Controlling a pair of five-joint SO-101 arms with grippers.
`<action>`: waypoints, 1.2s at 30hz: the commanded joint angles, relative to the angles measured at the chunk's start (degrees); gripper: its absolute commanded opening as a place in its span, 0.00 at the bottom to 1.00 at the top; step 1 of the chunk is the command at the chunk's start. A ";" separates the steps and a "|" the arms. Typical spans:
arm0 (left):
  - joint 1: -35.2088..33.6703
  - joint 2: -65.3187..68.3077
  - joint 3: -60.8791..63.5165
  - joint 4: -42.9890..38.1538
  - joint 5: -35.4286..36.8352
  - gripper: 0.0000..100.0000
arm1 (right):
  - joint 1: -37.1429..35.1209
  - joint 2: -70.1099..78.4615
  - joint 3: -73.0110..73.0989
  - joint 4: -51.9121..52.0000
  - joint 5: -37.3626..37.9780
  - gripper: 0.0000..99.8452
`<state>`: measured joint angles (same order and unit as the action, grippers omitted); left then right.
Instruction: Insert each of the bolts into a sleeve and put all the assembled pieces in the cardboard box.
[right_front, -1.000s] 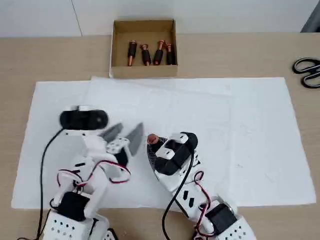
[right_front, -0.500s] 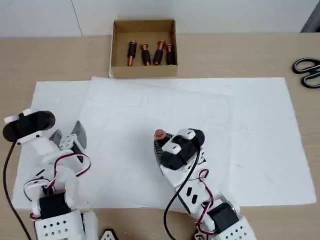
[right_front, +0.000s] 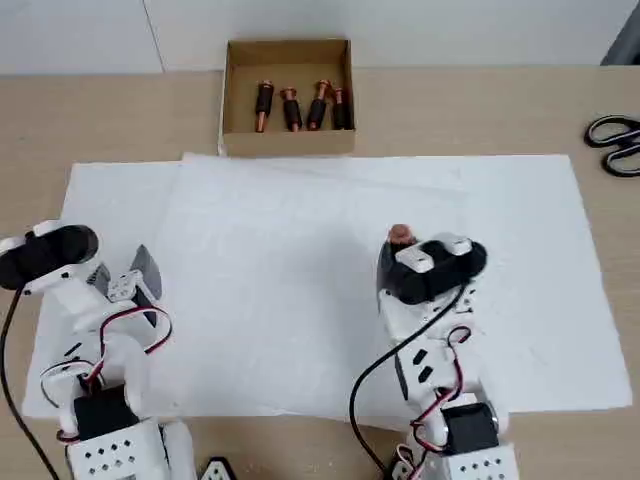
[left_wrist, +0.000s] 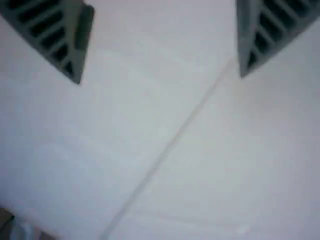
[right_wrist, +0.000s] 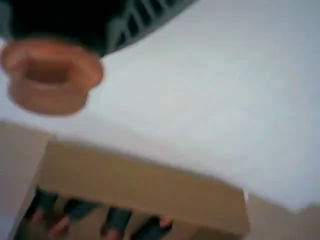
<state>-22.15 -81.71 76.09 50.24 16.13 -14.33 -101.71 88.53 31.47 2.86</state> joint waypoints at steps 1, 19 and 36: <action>-0.18 -0.79 0.31 -1.41 -0.09 0.19 | 0.48 5.85 -13.27 -0.92 2.46 0.00; 0.00 -0.70 9.19 -2.81 0.00 0.19 | 0.04 93.58 -84.40 -19.91 2.20 0.00; 0.00 -0.70 9.54 -3.96 0.00 0.19 | -2.51 143.87 -132.92 -20.09 2.37 0.00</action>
<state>-22.42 -81.71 86.02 47.60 16.13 -16.70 38.15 -32.53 13.27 4.62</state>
